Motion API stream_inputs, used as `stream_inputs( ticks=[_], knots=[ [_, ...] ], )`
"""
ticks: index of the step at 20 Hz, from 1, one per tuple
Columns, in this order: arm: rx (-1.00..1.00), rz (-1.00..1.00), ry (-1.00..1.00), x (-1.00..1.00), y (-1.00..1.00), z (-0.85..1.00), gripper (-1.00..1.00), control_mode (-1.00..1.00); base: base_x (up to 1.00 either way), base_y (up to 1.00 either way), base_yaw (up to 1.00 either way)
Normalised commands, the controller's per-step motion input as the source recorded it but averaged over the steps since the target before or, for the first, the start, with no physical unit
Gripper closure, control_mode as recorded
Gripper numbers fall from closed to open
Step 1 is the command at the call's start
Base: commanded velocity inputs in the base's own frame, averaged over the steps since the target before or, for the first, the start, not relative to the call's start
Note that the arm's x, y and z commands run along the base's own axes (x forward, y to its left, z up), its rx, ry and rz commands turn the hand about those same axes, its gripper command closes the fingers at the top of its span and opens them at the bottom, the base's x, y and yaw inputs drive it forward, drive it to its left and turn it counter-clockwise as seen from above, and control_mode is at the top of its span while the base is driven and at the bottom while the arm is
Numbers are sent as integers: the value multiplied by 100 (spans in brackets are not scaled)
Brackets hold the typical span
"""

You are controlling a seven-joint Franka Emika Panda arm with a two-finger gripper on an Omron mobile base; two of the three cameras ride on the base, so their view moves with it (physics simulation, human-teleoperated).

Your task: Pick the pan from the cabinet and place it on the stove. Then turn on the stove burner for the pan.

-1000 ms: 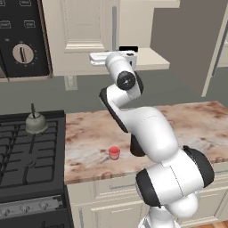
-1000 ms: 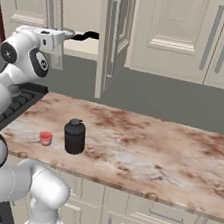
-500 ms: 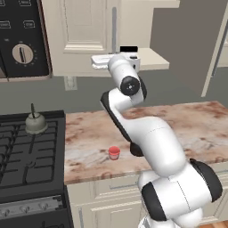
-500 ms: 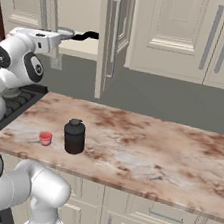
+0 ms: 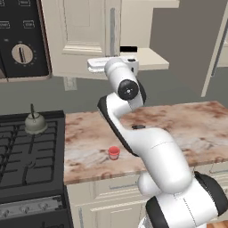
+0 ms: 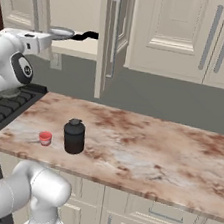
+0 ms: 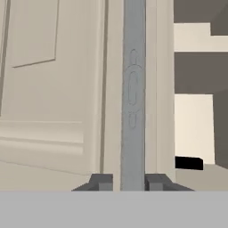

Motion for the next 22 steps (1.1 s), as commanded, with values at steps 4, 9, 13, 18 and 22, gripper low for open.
stream_inputs(
  ticks=[4, 9, 13, 18, 22],
  knots=[
    [0, 0, 1, -43, 50, 0, 100, -100, 0, 0, 0],
    [0, 0, 1, -49, 52, 0, 100, -100, 0, 0, 0],
    [0, 0, 0, -57, 52, -7, 100, -100, 0, 0, 0],
    [0, 0, 1, -51, 56, -8, 100, -100, 0, 0, 0],
    [0, 0, 0, -45, 47, -5, 100, -100, 0, 0, 0]
  ],
)
